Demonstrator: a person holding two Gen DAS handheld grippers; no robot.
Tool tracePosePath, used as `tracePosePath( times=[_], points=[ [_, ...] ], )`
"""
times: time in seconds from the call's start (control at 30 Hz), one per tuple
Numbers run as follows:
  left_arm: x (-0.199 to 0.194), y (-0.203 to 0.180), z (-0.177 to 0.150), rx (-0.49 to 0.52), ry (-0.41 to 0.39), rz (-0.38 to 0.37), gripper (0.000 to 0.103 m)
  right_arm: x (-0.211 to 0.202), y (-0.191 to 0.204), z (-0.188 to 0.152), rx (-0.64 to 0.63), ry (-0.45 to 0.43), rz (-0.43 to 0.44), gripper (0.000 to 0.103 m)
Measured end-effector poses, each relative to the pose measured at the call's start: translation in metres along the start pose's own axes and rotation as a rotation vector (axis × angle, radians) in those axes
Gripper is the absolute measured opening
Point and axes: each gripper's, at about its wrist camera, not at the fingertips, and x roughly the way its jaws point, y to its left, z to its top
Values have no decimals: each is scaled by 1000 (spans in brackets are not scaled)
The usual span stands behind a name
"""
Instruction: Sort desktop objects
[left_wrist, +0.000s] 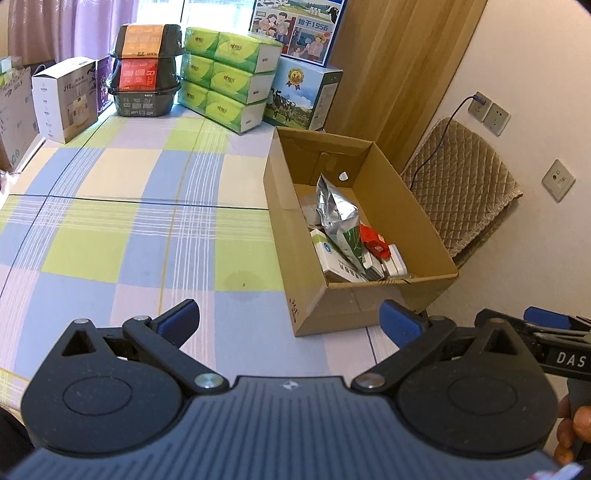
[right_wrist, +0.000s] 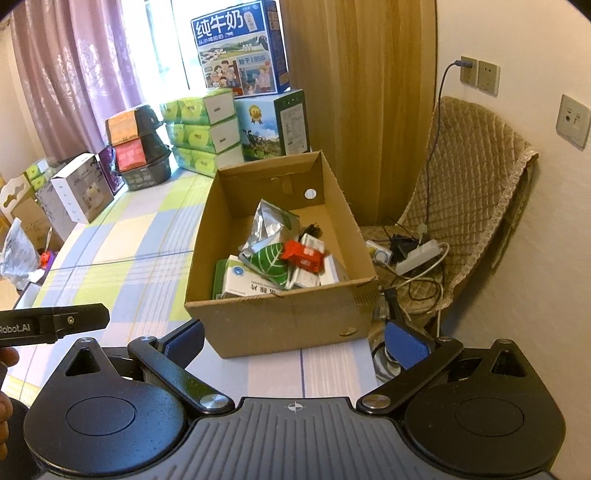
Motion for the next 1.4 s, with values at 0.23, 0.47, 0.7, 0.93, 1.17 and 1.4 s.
tracePosePath(
  times=[0.23, 0.47, 0.7, 0.93, 1.17, 1.4],
  points=[
    [1, -4, -8, 21, 12, 7, 102, -7, 3, -6, -27, 5, -10, 101],
    [2, -10, -15, 46, 17, 6, 102, -6, 2, -10, -30, 13, -13, 101],
    [4, -13, -17, 54, 22, 7, 102, -5, 4, -14, -27, 16, -6, 101],
    [6, -13, -20, 59, 24, 9, 102, -3, 3, -16, -22, 21, -5, 101],
    [8, -14, -22, 61, 29, 3, 102, -3, 3, -18, -19, 24, -7, 101],
    [8, -15, -23, 66, 27, 3, 102, -2, 2, -20, -17, 28, -5, 101]
  ],
)
